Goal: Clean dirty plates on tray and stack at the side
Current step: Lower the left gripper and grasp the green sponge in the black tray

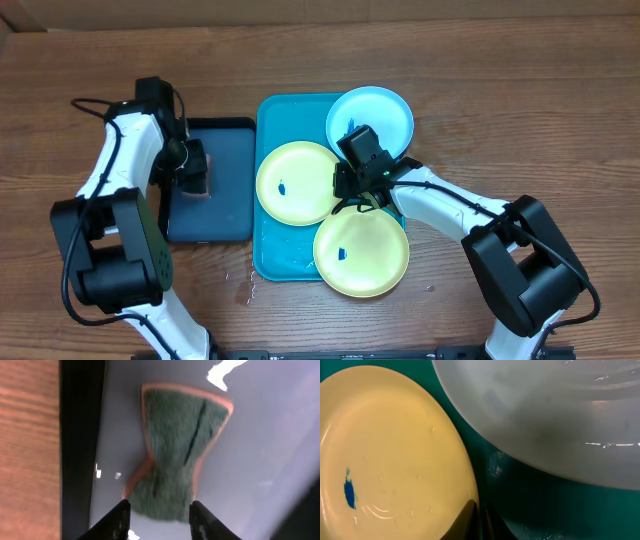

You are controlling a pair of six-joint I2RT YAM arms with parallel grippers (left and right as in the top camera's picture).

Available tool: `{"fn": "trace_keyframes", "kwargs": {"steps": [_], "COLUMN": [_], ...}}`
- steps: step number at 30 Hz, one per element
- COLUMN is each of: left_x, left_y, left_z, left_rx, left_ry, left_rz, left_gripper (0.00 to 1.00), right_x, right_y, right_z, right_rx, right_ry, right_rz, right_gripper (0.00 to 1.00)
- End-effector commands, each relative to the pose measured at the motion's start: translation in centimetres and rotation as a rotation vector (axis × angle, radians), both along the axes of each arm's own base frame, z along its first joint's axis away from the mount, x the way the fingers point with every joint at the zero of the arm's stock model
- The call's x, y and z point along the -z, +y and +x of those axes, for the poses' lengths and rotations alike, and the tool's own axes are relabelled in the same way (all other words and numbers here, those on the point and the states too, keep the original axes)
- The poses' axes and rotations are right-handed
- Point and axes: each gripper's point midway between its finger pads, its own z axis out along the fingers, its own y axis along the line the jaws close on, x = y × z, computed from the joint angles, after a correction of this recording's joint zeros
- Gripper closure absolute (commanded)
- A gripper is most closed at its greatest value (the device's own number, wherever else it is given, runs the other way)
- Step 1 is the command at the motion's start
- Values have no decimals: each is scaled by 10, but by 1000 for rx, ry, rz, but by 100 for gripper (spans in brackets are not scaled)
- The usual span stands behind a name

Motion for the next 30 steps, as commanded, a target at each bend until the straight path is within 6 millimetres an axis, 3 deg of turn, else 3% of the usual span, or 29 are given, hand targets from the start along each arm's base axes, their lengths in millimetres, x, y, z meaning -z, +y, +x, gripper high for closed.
{"fn": "trace_keyframes", "kwargs": {"steps": [1,15,23,30], "left_x": [4,7,29,32], "left_y": [-9,-5,-6,-5], "left_z": [5,11,3,7], "left_rx": [59,117,117,117], "left_ry": [-15,-38,-41,-64], "left_rz": [-47,-15,-15,-11], "left_gripper": [62,66,63,73], "right_x": [6,6,6,6], "right_y": [-1,-1,-1,-1], "right_z": [-1,-1,-1,-1], "right_rx": [5,5,5,5], "right_ry": [5,5,5,5], "right_rz": [-12,-12,-13,-13], "right_gripper": [92,91,91,91]}}
